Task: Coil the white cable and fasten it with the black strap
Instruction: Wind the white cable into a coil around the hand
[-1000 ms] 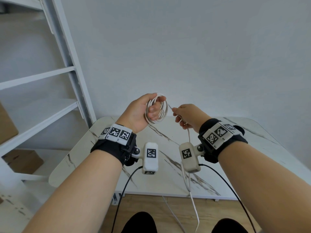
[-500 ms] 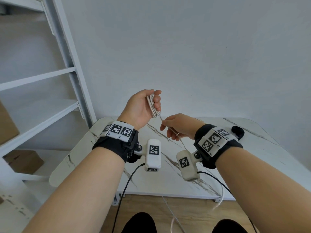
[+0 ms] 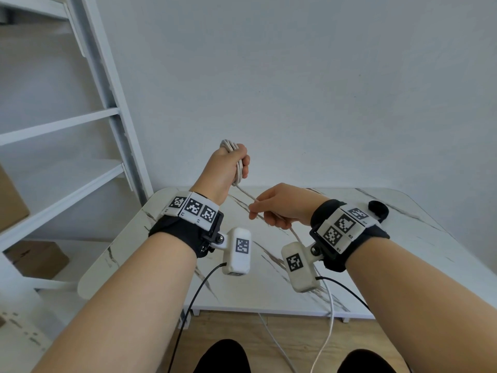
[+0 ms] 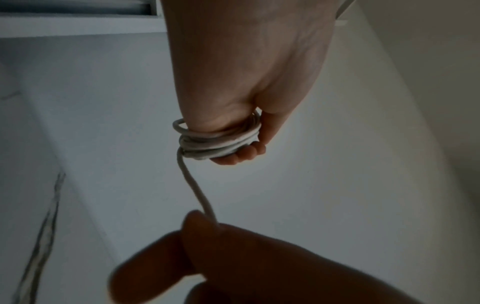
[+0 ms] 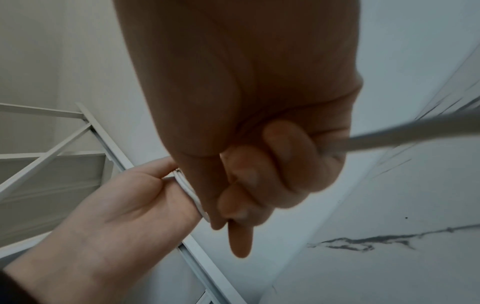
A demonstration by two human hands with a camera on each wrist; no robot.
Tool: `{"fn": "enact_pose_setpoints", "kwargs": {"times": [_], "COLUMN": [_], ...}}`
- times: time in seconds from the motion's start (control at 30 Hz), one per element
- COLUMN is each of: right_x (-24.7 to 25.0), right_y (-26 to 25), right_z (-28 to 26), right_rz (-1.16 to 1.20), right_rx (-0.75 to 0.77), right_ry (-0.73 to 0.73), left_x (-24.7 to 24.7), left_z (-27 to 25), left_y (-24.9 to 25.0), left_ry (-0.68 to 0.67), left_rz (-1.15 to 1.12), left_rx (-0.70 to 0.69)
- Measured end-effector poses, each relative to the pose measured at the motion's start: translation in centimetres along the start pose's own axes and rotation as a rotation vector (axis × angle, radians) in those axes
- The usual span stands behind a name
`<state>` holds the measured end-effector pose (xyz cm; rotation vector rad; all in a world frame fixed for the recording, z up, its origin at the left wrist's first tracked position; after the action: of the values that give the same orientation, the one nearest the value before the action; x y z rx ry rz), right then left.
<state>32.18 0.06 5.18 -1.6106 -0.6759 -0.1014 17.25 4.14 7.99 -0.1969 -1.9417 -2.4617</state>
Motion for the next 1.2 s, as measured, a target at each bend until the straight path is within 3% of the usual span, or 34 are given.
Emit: {"fn": "enact_pose_setpoints", "kwargs": {"times": [0.27,0.53,0.7,0.83,1.2], "right_x": [0.7,2.3,3.5,4.1,5.1], "right_y": [-0.7,-0.9,-0.9,-0.8,0.3], "right_z": [-0.3,-0.6,-0.7,-0.8,-0.2], "right_rz": [0.039,0.262,0.342,0.362,0.303], "right_rx": [0.086,0.148,0.214,0.243,0.330], "right_ry": [0.038,0.099,0.164,0.205,0.491], "left_x": [-0.3,-0.5,-0.7,-0.7,-0.5], "left_z": [-0.7,-0.9,-1.4,-1.8,-2.8], "left_y": [-0.7,-0.8,-1.0,-1.2,-0.4], "left_ry": [0.017,-0.019,-0.194,-0.218,-0.419], "left_rz": [0.330,0.574,0.562,0.481,0.358], "left_rx": [-0.007,-0.053,0.073,0.141,0.098]}}
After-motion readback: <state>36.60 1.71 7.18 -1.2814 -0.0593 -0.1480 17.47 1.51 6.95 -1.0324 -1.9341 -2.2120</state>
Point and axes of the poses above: each hand's wrist, its own z-axis towards the middle knuckle, its own x-axis out of the back of the hand, y = z × x, the point moved 1 cm from there along z, towards the middle knuckle, and after that the axes turned 8 degrees about z, right-handed, at the moved point
